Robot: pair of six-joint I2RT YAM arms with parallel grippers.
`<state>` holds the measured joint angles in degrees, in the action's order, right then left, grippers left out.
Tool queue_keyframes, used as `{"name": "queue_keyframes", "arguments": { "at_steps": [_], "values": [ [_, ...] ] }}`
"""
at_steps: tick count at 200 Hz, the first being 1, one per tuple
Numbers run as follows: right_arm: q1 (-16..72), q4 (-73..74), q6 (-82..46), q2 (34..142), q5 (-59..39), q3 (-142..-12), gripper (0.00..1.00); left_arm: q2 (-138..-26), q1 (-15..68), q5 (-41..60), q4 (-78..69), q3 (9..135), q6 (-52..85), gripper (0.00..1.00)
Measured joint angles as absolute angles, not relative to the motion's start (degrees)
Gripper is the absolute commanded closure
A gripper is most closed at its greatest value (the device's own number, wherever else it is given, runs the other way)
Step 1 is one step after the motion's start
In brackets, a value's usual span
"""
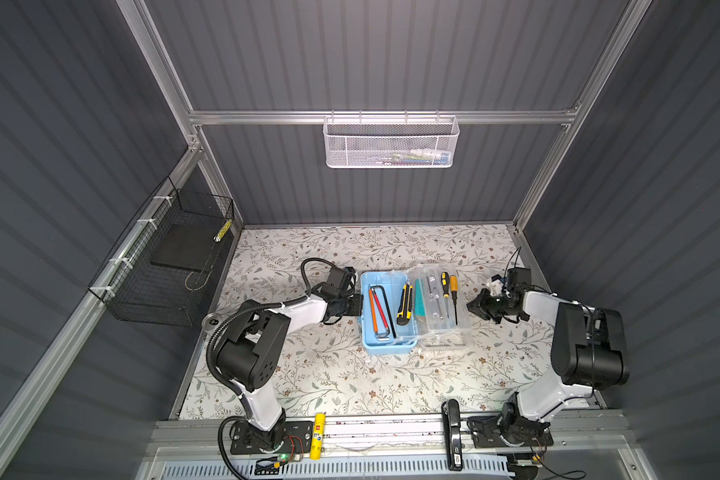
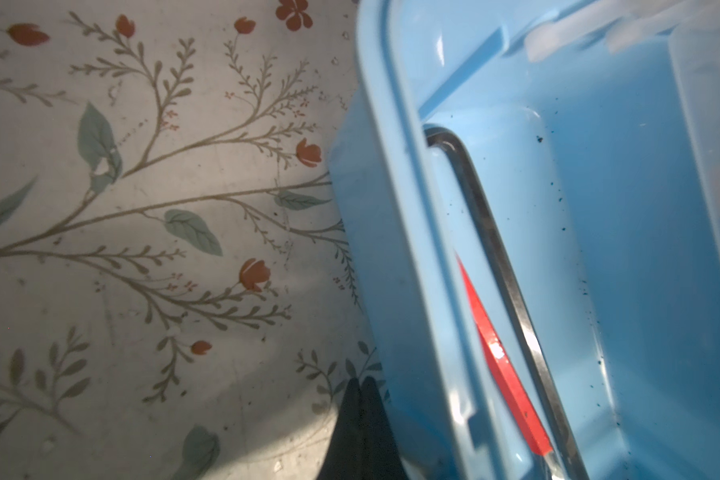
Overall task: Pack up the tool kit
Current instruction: 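Swing the clear tray up and over toward the blue box with the right gripper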
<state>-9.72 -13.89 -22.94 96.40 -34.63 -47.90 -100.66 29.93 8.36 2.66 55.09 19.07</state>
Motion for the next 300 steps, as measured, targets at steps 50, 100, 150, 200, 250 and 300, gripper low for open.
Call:
{"name": "queue_keyframes", "arguments": {
  "at_steps": [50, 100, 150, 200, 250, 300],
  "values": [
    [-8.8, -12.7, -22.9, 97.2, -39.2, -48.2, 0.86, -100.5, 29.9, 9.1, 1.6, 54.6, 19.1, 1.0],
    [-9.0, -12.5, -22.9, 99.5, -42.3, -48.9, 0.87, -100.5, 29.9, 9.3, 1.6, 54.6, 19.0, 1.0],
    [-9.4, -8.5, -25.4, 97.5, -47.6, -48.1, 0.88, -100.5, 29.2, 9.9, 1.7, 54.6, 19.0, 1.0],
    [-9.5, -7.2, -26.9, 94.7, -50.2, -48.0, 0.88, -100.5, 28.9, 9.9, 1.7, 54.6, 19.0, 1.0],
    [-9.5, -9.5, -26.6, 89.6, -50.8, -48.0, 0.87, -100.5, 28.9, 9.8, 1.7, 54.6, 19.0, 1.0],
    [-9.4, -16.1, -24.2, 84.6, -50.9, -48.0, 0.87, -100.5, 28.9, 9.7, 1.6, 54.6, 19.0, 1.0]
  ]
}}
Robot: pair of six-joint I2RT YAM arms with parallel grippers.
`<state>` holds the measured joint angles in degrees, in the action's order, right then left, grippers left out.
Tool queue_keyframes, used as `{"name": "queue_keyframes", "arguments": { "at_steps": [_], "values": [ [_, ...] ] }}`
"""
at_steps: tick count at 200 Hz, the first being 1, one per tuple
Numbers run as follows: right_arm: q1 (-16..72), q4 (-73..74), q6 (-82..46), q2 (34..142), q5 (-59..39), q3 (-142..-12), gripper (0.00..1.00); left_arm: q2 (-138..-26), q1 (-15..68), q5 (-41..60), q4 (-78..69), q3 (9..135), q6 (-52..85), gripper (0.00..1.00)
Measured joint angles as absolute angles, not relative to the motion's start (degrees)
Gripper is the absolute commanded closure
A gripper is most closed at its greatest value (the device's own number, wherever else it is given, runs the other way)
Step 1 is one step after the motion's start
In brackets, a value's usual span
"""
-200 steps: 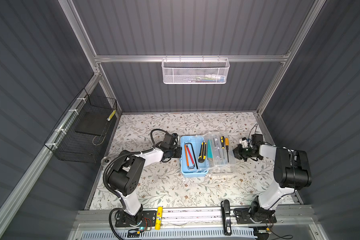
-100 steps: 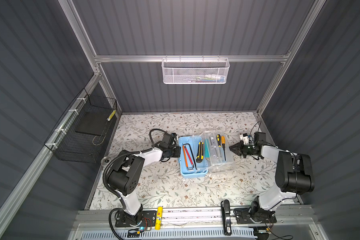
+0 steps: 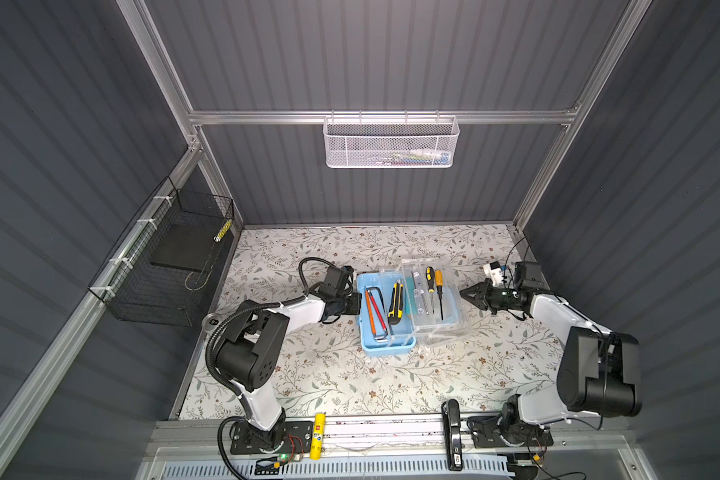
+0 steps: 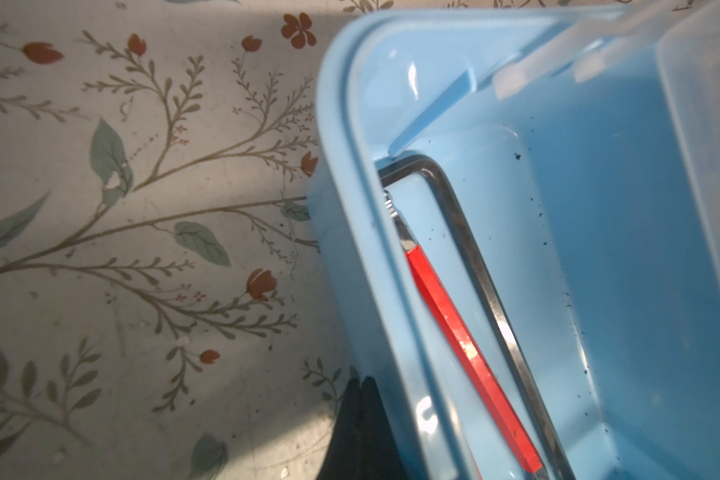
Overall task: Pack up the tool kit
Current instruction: 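Swing the clear tray up and over toward the blue box with the right gripper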
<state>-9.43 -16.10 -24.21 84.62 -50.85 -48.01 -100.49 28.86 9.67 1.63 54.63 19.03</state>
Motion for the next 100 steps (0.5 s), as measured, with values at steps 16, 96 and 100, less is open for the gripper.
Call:
{"name": "queue_keyframes", "arguments": {
  "at_steps": [16, 96, 100],
  "values": [
    [-9.2, -19.0, -23.3, 82.7, -50.3, -48.0, 0.87, -100.5, 28.9, 9.6, 1.6, 54.6, 19.0, 1.0],
    [-2.5, -27.1, -22.5, 76.7, -45.7, -53.1, 0.85, -98.2, 28.8, 8.7, -0.6, 53.1, 19.1, 1.0],
    [-2.0, -27.4, -22.5, 76.7, -45.5, -53.6, 0.85, -98.0, 28.8, 8.6, -0.6, 52.9, 19.1, 1.0]
  ]
}}
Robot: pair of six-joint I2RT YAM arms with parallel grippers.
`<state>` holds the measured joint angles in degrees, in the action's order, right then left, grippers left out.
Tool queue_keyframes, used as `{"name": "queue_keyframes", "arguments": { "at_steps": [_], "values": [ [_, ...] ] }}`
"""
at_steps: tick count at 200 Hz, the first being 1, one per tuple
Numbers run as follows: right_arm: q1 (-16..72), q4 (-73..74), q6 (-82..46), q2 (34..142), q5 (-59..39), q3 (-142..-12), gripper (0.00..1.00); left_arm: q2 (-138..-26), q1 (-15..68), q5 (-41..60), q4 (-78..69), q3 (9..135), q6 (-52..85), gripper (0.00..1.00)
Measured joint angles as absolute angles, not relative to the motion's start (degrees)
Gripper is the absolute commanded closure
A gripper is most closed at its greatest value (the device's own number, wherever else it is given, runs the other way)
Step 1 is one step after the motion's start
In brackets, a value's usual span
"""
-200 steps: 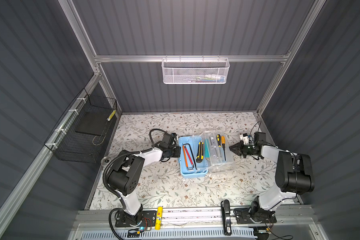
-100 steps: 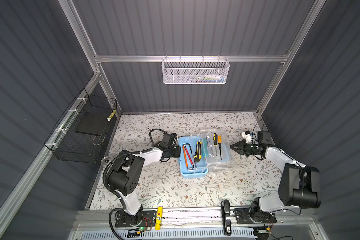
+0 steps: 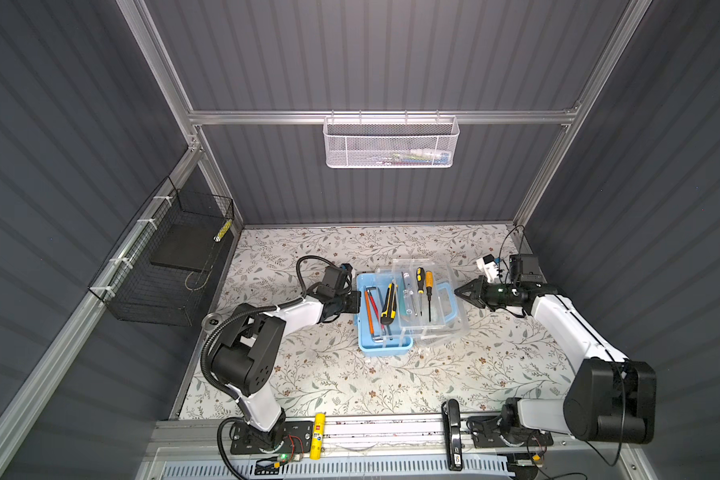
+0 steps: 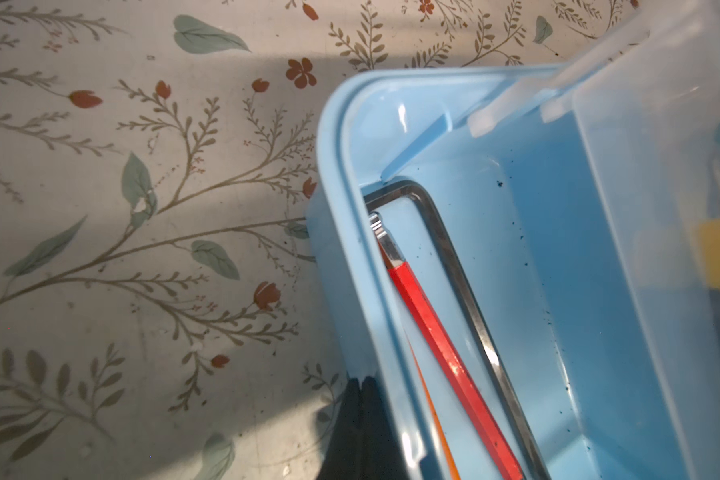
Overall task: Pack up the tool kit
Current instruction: 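Swing the clear tray up and over toward the blue box with the right gripper, then lower the clear lid down onto the blue box with the right gripper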
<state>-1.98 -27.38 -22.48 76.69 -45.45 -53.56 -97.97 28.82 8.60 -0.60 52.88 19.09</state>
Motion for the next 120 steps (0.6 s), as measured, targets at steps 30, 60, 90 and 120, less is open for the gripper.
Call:
{"name": "queue_keyframes", "arguments": {
  "at_steps": [30, 60, 90, 120],
  "values": [
    [1.2, -28.4, -22.5, 76.7, -43.9, -56.0, 0.84, -96.7, 28.5, 8.2, -1.3, 51.2, 19.1, 1.0],
    [5.1, -28.6, -23.2, 77.0, -43.1, -59.0, 0.84, -96.0, 28.1, 8.4, -3.9, 49.1, 19.8, 1.0],
    [9.4, -28.6, -24.1, 77.8, -42.6, -61.8, 0.83, -95.0, 27.9, 8.6, -5.9, 47.5, 20.1, 1.0],
    [13.1, -28.6, -24.7, 79.0, -42.4, -64.4, 0.83, -94.1, 27.7, 9.1, -6.9, 46.3, 20.1, 1.0]
  ]
}}
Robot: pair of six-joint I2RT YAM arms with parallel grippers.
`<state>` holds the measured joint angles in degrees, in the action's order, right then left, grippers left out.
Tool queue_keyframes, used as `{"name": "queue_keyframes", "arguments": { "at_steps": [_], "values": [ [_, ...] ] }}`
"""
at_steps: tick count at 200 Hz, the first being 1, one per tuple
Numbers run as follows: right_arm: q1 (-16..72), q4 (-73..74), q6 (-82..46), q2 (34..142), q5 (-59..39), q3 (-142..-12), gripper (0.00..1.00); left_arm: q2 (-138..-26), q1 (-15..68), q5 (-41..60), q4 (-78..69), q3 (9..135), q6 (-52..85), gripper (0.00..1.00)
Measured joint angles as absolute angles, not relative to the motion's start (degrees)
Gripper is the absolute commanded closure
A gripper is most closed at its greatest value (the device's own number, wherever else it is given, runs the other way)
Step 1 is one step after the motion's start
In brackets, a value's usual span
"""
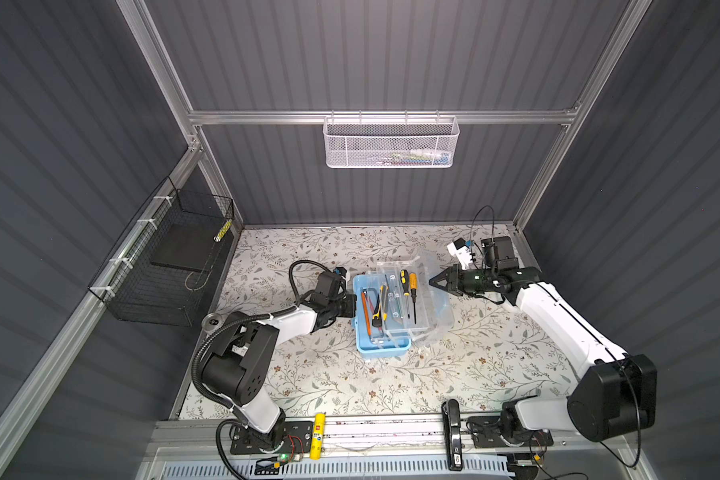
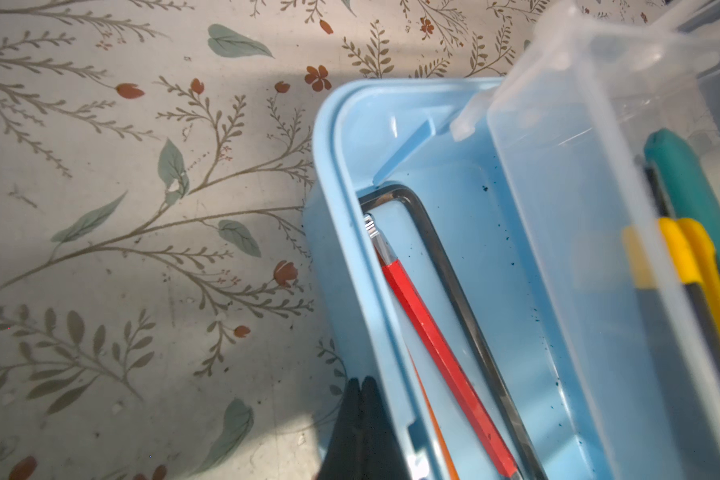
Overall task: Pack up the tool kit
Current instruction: 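Lower the clear lid down onto the blue box with the right gripper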
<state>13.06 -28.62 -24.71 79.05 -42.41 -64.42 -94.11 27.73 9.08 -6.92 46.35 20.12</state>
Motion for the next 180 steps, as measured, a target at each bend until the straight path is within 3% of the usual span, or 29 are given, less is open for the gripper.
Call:
{"name": "queue_keyframes", "arguments": {
  "at_steps": [180],
  "values": [
    [28.4, -35.2, -25.5, 95.8, -43.2, -83.0, 0.83, -87.1, 25.8, 12.2, -9.1, 39.0, 20.3, 1.0]
  ]
}}
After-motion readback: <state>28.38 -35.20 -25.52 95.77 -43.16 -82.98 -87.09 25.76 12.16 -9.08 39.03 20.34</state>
